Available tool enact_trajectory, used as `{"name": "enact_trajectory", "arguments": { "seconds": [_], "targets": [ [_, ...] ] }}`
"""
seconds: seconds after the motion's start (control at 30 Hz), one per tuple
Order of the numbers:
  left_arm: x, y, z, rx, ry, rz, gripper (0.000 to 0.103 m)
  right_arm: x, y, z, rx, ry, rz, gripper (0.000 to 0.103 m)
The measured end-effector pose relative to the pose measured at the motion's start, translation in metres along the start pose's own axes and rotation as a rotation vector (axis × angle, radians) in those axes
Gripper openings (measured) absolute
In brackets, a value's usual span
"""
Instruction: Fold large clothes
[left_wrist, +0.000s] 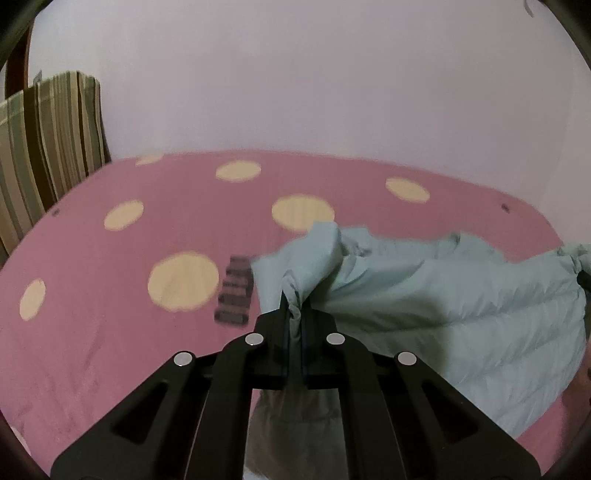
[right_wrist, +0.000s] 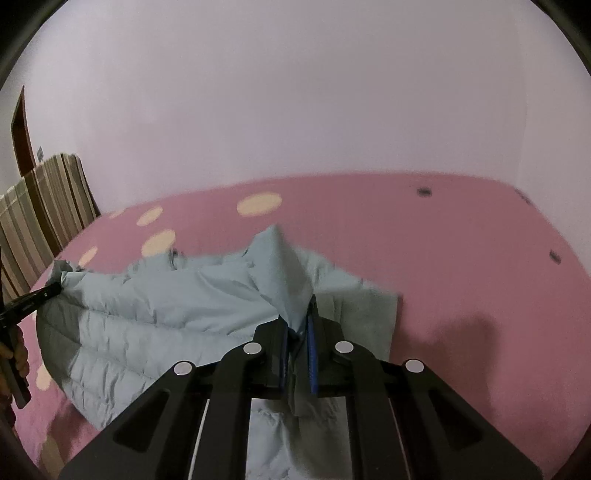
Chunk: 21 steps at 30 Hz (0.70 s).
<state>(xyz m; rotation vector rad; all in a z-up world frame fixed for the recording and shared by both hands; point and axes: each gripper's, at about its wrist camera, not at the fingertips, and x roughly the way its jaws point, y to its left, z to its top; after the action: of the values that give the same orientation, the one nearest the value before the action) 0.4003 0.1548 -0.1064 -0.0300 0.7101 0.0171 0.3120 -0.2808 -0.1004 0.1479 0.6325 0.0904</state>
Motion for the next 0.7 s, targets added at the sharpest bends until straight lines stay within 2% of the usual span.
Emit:
{"name": "enact_trajectory", "arguments": {
  "seconds": [0.2, 0.33, 0.47, 0.7],
  "targets": [
    [0.028, -0.017, 0.045, 0.029, -0.038, 0.063, 0.004, 0.029, -0.001, 0.040, 0.007, -0.019, -0.025, 0.007],
    [0.076, -0.027, 0.064, 0.039, -0.010, 0.125, 0.004, 0.067, -0.007, 0.055, 0.031, 0.006, -0.035, 0.007],
    [0.121, -0.029, 0.065, 0.041, 0.047, 0.167, 0.004, 0.112, -0.011, 0.057, 0.039, 0.054, -0.057, 0.007],
    [0.182, -0.036, 0.040, 0.080, 0.137, 0.225, 0.004, 0.176, -0.021, 0.031, 0.034, 0.160, -0.110, 0.007]
  ]
}}
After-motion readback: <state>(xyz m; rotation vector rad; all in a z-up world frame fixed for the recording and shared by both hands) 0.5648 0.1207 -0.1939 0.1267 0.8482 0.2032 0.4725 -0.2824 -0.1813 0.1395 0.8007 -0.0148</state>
